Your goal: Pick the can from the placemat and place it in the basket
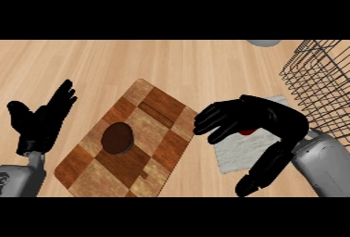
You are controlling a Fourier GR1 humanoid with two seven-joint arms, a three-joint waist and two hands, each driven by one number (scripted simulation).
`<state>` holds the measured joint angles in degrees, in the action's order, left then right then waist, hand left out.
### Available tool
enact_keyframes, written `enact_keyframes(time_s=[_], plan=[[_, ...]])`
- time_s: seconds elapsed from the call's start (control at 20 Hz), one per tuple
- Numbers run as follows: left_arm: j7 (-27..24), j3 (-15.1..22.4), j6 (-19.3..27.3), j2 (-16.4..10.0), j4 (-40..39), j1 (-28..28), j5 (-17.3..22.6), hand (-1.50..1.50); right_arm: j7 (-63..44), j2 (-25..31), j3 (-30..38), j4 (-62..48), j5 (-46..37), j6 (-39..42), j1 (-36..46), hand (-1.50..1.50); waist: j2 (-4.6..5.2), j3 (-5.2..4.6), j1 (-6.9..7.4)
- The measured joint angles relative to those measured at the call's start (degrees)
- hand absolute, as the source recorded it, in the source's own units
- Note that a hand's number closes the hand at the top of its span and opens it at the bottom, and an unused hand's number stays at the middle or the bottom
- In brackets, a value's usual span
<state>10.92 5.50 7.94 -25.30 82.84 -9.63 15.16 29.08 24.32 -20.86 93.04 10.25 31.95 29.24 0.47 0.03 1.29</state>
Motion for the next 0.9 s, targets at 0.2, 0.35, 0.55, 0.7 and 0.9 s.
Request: enact_keyframes(time_s=[0.2, 0.35, 0.55, 0.7, 0.9], plan=[[0.30, -1.92, -0.97, -0.60, -1.08, -0.08, 0.64, 0.00, -8.90, 3.53, 1.32, 2.81, 2.46, 3.74, 3.23, -1.50, -0.46, -0.08, -0.96], [0.32, -1.91, -0.57, 0.01, -1.82, -0.42, 0.31, 0.00, -14.60, 8.44, 3.20, 3.55, 1.22, 5.78, 8.31, -1.50, -0.65, -0.15, -1.32], [-0.27, -2.48, -1.17, -0.13, -3.18, -1.00, 0.39, 0.00, -20.35, 15.07, 6.30, 3.17, -5.31, 5.72, 15.47, -1.50, -0.66, -0.21, -1.38], [-0.03, -2.49, -1.51, 0.17, -3.63, -2.00, 0.38, 0.00, -24.82, 18.35, 7.95, -0.58, -7.06, 8.21, 21.79, -1.50, -0.51, -0.21, -0.88], [-1.22, -2.17, -1.82, 1.03, -4.14, -1.74, -0.36, 0.00, -25.79, 21.37, 7.76, -7.48, -8.47, 15.72, 28.74, -1.50, -0.33, -0.17, -0.29]])
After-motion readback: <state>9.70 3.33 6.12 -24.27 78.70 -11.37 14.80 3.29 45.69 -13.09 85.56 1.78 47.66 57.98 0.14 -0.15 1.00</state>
